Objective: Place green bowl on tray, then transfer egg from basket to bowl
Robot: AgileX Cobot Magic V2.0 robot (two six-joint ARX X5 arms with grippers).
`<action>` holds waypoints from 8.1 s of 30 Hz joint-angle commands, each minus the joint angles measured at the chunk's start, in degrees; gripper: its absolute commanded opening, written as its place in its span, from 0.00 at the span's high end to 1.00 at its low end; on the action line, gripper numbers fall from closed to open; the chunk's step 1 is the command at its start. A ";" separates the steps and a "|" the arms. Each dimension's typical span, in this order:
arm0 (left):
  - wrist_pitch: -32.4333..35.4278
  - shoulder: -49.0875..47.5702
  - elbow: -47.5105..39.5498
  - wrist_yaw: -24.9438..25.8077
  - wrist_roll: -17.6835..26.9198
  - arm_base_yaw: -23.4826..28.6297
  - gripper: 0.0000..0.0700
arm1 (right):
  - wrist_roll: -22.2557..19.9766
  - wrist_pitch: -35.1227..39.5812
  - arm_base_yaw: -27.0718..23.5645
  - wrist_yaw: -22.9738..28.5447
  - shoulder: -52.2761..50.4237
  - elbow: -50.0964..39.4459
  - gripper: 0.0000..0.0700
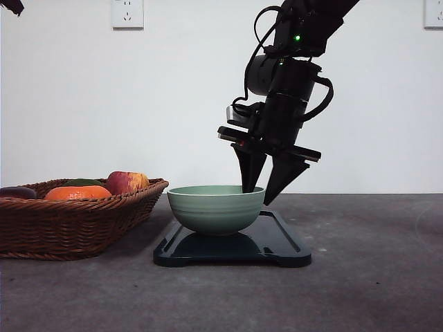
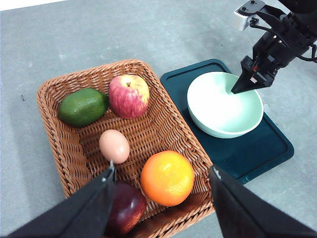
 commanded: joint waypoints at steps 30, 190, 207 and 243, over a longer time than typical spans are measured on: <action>0.24 0.37 1.38 0.48 -0.09 -0.11 0.46 | -0.22 33.66 1.53 5.61 -58.56 -59.67 0.59; 36.59 60.52 15.78 -18.43 -16.09 -31.63 0.63 | 1.95 21.08 1.57 6.08 -81.29 -67.07 0.59; 36.26 63.67 15.78 -18.51 -16.15 -32.28 0.43 | 1.92 20.99 1.60 5.99 -81.30 -67.07 0.59; 13.59 39.46 15.42 -20.12 -12.88 -33.05 0.22 | 1.92 20.77 1.58 5.99 -81.29 -67.07 0.59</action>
